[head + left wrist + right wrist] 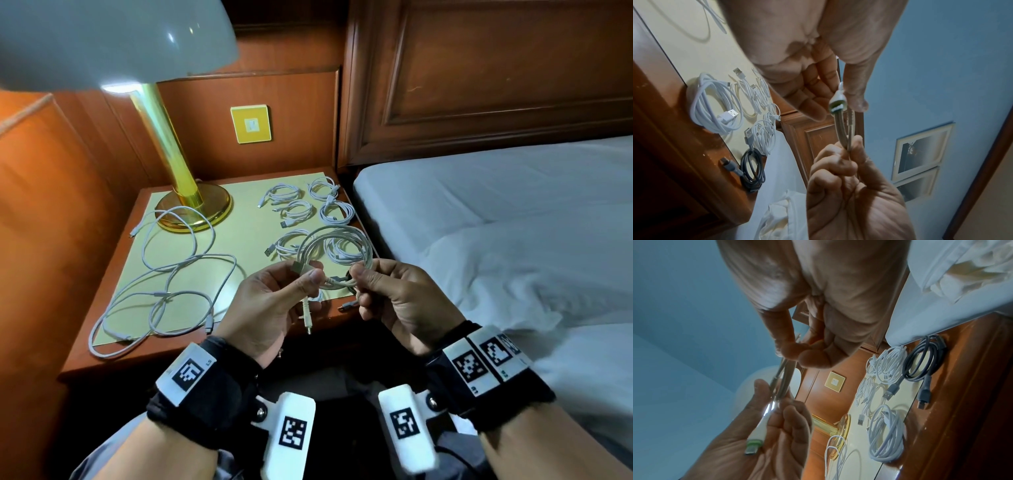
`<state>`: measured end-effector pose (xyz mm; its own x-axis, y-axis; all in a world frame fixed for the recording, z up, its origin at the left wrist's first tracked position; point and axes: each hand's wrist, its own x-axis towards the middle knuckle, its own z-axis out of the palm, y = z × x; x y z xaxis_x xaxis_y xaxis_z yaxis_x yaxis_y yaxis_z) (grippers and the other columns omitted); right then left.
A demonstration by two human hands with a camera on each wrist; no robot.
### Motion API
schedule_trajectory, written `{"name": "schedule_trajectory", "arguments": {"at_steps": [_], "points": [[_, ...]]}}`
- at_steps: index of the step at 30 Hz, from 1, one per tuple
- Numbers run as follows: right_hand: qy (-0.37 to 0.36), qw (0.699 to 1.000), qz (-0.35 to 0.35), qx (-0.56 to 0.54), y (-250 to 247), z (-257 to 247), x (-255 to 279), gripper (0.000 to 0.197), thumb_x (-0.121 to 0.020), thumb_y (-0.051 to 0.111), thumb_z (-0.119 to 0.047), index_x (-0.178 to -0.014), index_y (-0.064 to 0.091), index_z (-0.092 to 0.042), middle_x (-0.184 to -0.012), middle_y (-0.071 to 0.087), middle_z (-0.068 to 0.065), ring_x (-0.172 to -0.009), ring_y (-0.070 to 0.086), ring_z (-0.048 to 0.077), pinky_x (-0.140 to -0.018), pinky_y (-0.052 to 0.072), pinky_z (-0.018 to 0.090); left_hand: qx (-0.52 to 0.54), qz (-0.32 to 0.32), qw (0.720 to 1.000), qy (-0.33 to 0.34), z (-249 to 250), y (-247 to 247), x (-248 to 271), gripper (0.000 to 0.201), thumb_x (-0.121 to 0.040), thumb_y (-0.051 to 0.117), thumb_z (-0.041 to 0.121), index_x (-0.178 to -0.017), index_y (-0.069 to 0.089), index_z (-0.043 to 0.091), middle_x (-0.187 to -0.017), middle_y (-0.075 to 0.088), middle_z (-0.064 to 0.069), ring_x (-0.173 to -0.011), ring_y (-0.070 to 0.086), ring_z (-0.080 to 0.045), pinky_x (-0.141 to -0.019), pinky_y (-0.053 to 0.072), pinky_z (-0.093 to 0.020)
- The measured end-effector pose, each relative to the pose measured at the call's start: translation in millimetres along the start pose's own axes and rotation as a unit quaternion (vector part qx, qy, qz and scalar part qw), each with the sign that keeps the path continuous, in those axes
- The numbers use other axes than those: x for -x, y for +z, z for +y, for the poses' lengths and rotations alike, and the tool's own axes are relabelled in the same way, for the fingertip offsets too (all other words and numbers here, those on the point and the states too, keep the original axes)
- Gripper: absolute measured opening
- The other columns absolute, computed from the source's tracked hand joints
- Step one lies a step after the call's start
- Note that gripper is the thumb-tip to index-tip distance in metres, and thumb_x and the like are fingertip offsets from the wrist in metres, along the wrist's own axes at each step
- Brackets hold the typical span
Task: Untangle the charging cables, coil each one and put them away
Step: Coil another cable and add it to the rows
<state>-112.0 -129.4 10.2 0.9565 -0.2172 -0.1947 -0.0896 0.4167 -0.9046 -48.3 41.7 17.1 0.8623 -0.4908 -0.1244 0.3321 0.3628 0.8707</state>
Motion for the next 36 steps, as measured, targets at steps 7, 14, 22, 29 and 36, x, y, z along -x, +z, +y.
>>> {"name": "schedule_trajectory", "arguments": {"at_steps": [7,14,22,29,36], "points": [[-0.073,0.993,0.024,0.091,1,3,2,0.035,-0.079,0.080,-0.028,-0.096,0.062,-0.003,-0.072,0.055,0.006,-0.057,0.053,0.019,-0.055,0.045,0.029,0.032,0.023,0.999,-0.021,-1,3,2,0.013,-0.072,0.072,0.003,-0.084,0.072,-0.001,-0.075,0.067,-0.012,-0.060,0.061,-0.018,-0.052,0.053,-0.025],[-0.317,0.846,0.010,0.429,7,10,19,0.041,-0.080,0.076,-0.001,-0.106,0.056,-0.025,-0.087,0.047,-0.010,-0.062,0.051,0.008,-0.056,0.039,0.011,0.086,0.092,0.992,-0.012,4,-6,-5,0.029,-0.075,0.072,0.012,-0.100,0.069,-0.002,-0.078,0.068,-0.009,-0.065,0.062,-0.016,-0.061,0.056,-0.020],[-0.336,0.824,-0.090,0.447,13,24,14,0.036,-0.082,0.078,-0.010,-0.111,0.068,-0.029,-0.096,0.055,-0.011,-0.074,0.059,0.006,-0.071,0.041,0.010,0.112,0.076,0.990,-0.033,3,2,-4,0.048,-0.074,0.071,0.013,-0.117,0.062,-0.006,-0.077,0.069,-0.011,-0.065,0.065,-0.016,-0.058,0.055,-0.019],[-0.348,0.868,0.006,0.354,16,23,9,0.024,-0.085,0.077,-0.007,-0.098,0.072,-0.027,-0.092,0.067,-0.010,-0.083,0.067,0.010,-0.072,0.051,0.019,0.130,0.046,0.990,-0.040,3,-3,-4,0.030,-0.078,0.069,0.009,-0.105,0.066,-0.002,-0.089,0.071,-0.014,-0.076,0.069,-0.018,-0.069,0.060,-0.022],[-0.115,0.991,0.037,0.059,18,13,6,0.012,-0.089,0.067,-0.004,-0.094,0.069,-0.014,-0.074,0.065,-0.002,-0.068,0.056,0.014,-0.064,0.048,0.030,0.117,-0.003,0.993,-0.020,2,1,-1,0.022,-0.080,0.065,0.007,-0.100,0.068,0.000,-0.091,0.073,-0.012,-0.078,0.068,-0.019,-0.074,0.059,-0.023]]}}
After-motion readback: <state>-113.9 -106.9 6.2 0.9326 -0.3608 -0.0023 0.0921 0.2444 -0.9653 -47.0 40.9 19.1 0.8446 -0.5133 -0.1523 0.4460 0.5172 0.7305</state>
